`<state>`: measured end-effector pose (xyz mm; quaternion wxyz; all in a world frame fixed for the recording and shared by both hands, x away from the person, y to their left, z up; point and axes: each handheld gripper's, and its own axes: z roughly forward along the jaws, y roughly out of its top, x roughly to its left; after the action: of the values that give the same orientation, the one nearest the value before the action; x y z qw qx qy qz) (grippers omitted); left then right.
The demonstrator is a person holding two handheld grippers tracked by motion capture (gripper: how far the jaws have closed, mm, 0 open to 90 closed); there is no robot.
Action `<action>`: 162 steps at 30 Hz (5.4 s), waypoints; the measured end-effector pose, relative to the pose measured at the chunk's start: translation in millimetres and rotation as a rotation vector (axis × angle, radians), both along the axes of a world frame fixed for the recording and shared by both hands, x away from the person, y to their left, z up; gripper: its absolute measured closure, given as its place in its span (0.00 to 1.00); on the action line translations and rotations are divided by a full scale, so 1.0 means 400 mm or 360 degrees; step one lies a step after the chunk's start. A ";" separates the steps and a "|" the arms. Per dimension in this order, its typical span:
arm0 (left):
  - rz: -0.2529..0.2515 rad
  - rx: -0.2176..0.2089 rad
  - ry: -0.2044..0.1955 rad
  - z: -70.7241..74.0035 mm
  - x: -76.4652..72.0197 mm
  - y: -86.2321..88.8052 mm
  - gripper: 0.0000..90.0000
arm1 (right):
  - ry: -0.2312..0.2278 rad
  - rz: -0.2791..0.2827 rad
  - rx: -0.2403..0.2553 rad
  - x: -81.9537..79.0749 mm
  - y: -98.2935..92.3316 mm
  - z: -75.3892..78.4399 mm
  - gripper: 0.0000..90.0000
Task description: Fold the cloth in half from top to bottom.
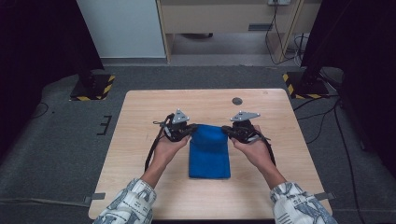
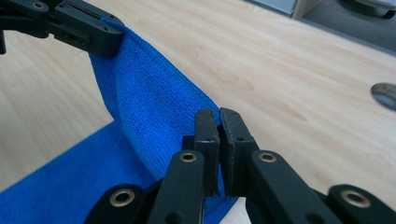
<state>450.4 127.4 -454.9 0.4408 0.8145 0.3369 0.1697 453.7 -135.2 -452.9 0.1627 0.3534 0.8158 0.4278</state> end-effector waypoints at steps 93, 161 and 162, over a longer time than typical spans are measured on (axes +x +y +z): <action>-0.0214 -0.0033 0.0054 -0.091 -0.270 0.059 0.46 | 0.0042 0.0101 -0.0130 -0.192 -0.013 -0.100 0.44; 0.0439 0.0231 0.0236 -0.206 -0.035 0.378 0.02 | 0.0184 -0.0774 -0.0180 -0.025 -0.358 -0.217 0.05; 0.0439 0.0231 0.0236 -0.206 -0.035 0.378 0.02 | 0.0185 -0.0767 -0.0179 -0.029 -0.359 -0.217 0.05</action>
<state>436.3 278.7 -537.5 0.3273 0.8005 0.4640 0.1919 442.3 -278.8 -539.7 0.2322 0.5521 0.7385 0.3097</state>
